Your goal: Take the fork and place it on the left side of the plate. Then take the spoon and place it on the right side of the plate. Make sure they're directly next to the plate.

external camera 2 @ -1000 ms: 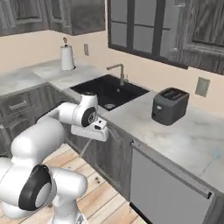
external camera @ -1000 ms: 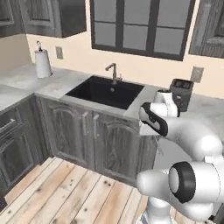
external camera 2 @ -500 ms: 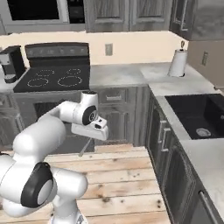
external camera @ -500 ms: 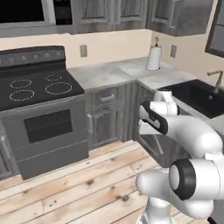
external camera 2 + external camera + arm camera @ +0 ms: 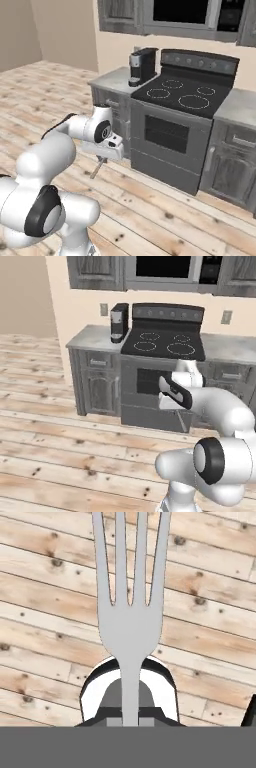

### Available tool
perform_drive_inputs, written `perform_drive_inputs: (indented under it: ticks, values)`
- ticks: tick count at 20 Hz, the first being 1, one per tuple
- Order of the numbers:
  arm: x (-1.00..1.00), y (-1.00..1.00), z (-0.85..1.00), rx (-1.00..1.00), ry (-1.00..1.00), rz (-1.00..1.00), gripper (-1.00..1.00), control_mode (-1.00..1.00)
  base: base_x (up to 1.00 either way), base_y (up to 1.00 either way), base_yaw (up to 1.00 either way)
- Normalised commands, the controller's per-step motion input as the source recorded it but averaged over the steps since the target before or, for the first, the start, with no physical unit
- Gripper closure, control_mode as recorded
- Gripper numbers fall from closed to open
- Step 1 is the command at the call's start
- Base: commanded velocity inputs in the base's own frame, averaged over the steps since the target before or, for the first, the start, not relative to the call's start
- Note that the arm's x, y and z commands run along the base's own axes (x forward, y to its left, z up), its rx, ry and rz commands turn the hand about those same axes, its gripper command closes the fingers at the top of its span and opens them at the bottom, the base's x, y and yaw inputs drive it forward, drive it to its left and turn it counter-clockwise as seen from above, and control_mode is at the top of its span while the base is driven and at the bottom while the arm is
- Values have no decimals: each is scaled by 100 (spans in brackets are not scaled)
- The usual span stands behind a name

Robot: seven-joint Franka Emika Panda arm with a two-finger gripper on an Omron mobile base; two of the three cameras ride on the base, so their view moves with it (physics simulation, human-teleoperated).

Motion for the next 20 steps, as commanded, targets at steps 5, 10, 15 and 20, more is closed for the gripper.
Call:
perform_drive_inputs:
  ticks: [5,10,15,20]
  values:
    - [0,0,0,0,0,0,100,100,0,0,100]
    - [0,0,0,0,0,0,100,100,10,0,95]
    - [0,0,0,0,0,0,100,100,39,0,77]
    - [0,0,0,0,0,0,100,100,85,2,9]
